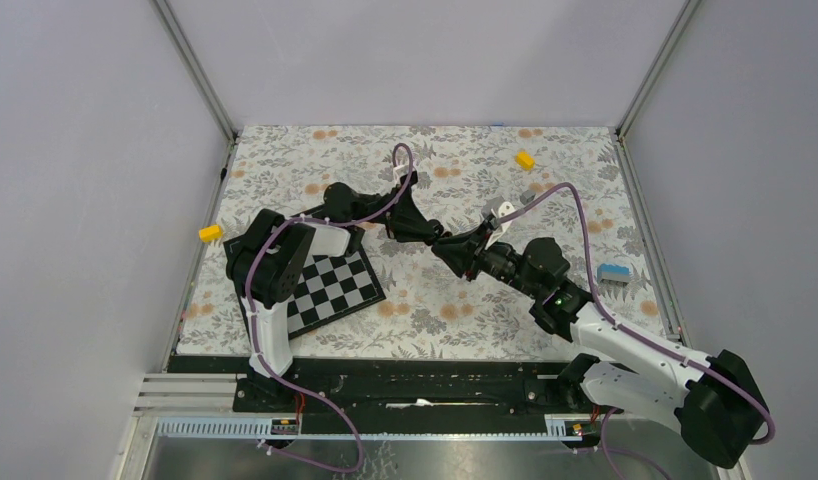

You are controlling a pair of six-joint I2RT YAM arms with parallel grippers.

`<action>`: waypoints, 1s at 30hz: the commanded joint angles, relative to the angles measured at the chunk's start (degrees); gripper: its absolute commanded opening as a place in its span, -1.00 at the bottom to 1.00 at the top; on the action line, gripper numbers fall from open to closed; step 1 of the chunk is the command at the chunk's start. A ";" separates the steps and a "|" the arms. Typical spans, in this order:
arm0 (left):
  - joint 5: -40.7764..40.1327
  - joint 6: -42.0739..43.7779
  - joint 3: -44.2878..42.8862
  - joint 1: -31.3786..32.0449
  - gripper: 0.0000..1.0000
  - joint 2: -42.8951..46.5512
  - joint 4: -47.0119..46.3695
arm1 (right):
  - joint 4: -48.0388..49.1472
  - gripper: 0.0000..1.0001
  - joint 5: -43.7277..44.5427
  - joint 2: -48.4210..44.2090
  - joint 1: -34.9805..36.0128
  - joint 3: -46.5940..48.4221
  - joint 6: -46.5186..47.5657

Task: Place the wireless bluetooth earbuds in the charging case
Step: Insert the left earbud into the left side groove of the charging case.

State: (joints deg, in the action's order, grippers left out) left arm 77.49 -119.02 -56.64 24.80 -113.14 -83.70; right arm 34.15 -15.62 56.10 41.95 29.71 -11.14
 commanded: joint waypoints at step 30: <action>-1.83 -19.82 -1.50 0.25 -1.00 0.50 -6.65 | 2.58 0.55 4.17 -3.59 0.04 3.27 -3.32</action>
State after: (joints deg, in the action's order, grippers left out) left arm 77.08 -119.83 -56.64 24.91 -113.14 -83.74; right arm 35.00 -13.50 53.74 41.95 30.09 -14.04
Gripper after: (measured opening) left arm 0.270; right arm 0.768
